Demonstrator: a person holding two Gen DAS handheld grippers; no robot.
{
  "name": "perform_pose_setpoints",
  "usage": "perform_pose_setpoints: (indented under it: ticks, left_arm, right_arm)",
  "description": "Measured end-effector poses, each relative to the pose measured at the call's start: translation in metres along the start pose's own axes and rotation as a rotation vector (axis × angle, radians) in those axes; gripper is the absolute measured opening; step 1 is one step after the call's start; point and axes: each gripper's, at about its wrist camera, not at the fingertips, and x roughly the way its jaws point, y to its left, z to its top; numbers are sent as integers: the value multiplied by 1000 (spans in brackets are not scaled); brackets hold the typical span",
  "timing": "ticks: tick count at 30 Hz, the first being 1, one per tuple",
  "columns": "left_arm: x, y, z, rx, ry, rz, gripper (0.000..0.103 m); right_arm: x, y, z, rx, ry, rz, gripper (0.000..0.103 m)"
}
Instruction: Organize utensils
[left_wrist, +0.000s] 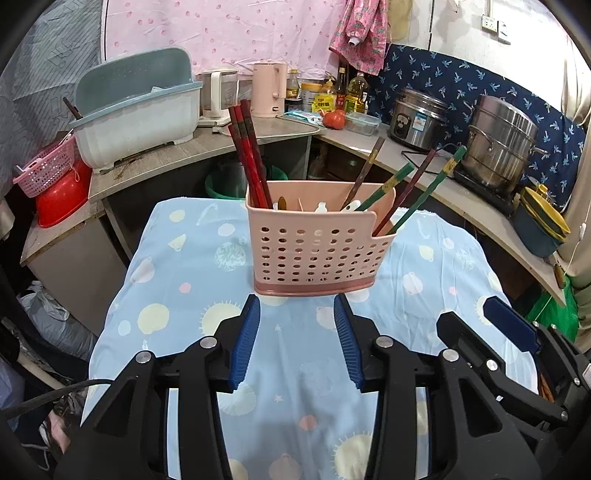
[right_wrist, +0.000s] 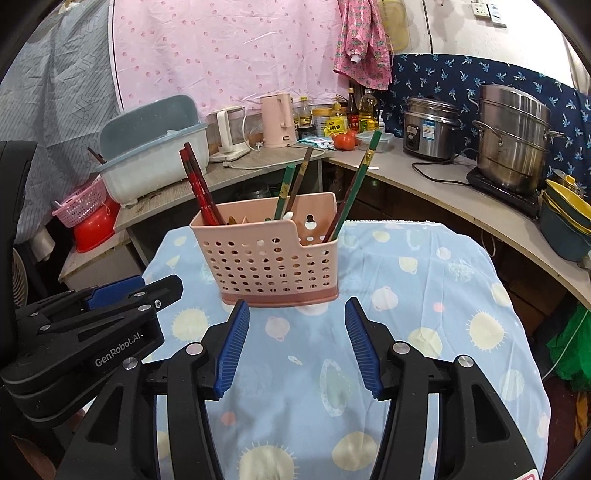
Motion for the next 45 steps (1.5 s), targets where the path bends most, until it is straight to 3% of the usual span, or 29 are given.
perform_pose_setpoints:
  ticks: [8, 13, 18, 20, 24, 26, 45]
  left_arm:
    - [0, 3, -12, -12, 6, 46, 66]
    - [1, 2, -15, -9, 10, 70, 70]
    - [-1, 7, -17, -27, -6, 95, 79]
    - [-1, 8, -17, -32, -8, 100, 85]
    - [0, 7, -14, -18, -15, 106, 86]
    - [0, 8, -13, -14, -17, 106, 89]
    - [4, 10, -2, 6, -36, 126, 93]
  right_arm:
    - [2, -12, -11, 42, 24, -5, 68]
    - [2, -12, -15, 42, 34, -23, 70]
    - [1, -16, -18, 61, 29, -38, 85]
    - [1, -18, -18, 70, 27, -30, 85]
    - [-1, -17, -16, 52, 13, -63, 88]
    - [-2, -18, -15, 48, 6, -80, 98]
    - [7, -19, -6, 75, 27, -78, 97]
